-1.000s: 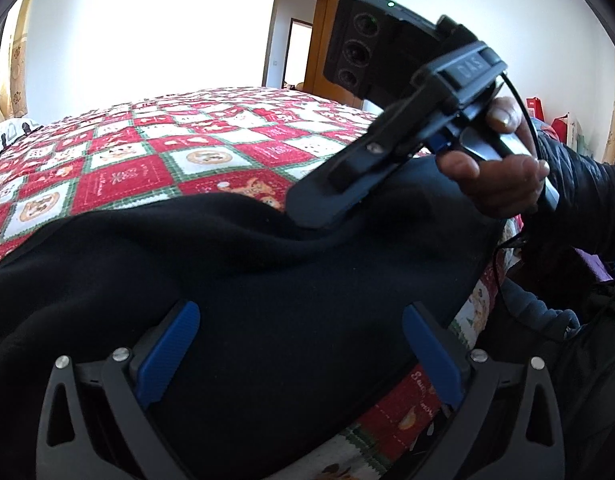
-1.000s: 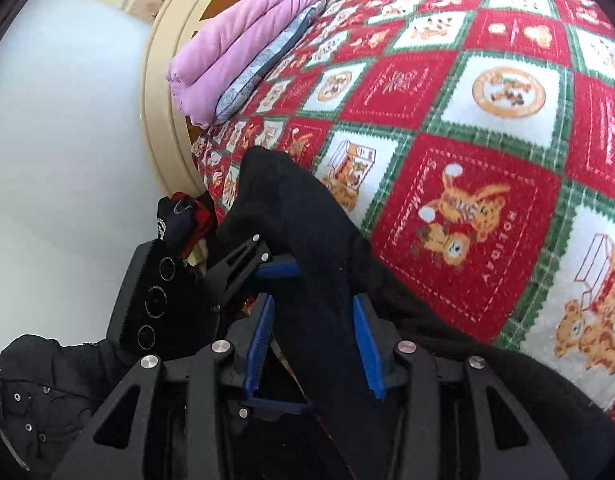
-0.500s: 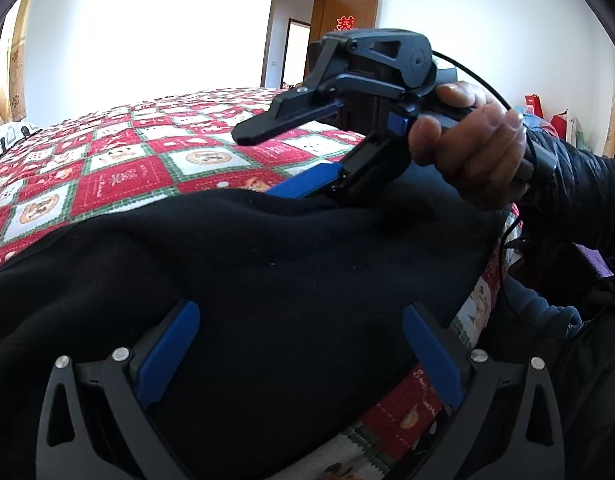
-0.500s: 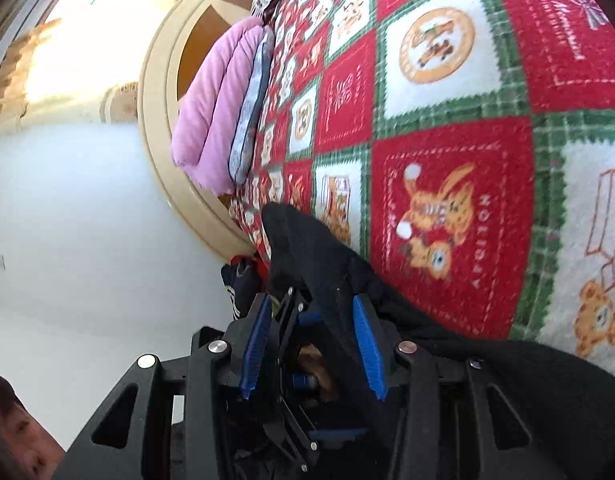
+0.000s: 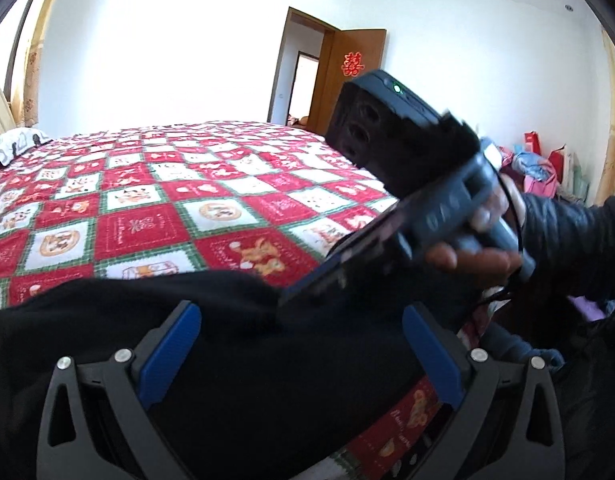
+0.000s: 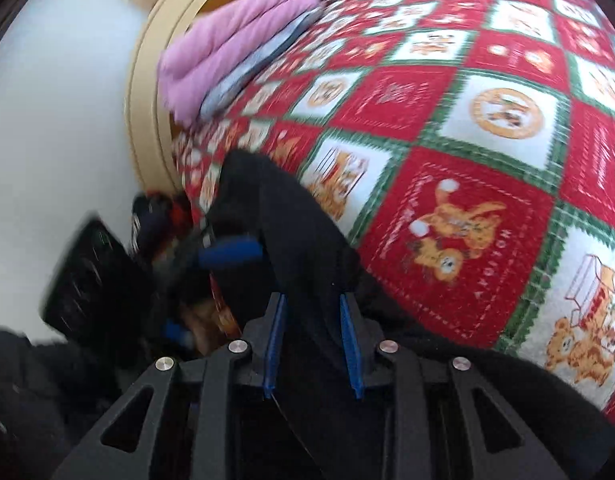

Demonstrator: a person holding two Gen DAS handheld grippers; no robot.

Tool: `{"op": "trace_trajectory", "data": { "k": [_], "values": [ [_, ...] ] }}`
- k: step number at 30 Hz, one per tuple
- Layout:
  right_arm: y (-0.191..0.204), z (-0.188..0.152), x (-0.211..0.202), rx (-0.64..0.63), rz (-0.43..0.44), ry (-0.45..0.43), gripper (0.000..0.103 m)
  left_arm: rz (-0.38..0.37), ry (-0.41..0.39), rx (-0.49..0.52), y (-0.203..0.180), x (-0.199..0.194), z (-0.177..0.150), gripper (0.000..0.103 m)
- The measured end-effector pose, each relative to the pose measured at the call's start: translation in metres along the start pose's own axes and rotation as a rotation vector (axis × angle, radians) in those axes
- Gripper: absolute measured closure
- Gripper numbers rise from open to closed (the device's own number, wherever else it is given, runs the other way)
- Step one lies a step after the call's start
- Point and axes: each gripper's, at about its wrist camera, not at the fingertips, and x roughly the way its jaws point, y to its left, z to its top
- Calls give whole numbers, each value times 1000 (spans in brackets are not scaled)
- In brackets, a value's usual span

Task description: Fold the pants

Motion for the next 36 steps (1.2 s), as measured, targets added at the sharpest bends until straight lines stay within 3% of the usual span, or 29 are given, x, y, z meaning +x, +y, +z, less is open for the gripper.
{"op": "trace_trajectory", "data": {
  "k": [3, 6, 8, 15, 20, 22, 32, 36],
  "values": [
    [7, -1, 5, -67, -37, 39, 74, -27, 12, -5, 4, 10, -3, 0],
    [11, -2, 8, -101, -66, 58, 74, -40, 96, -27, 15, 31, -14, 0],
    [11, -4, 3, -114, -76, 62, 74, -35, 74, -6, 14, 31, -16, 0],
    [-10, 6, -28, -16, -109, -63, 74, -24, 77, 3, 13, 31, -19, 0],
    [-26, 15, -31, 79, -52, -123, 74, -23, 70, 9, 14, 30, -19, 0],
    [-29, 20, -34, 94, -105, -155, 74, -24, 70, 10, 15, 30, -18, 0],
    [-2, 24, -1, -95, -181, -43, 74, -24, 68, 10, 16, 31, -18, 0],
    [6, 21, 8, -149, -216, -30, 83, -24, 69, 10, 16, 30, -19, 0]
  ]
}}
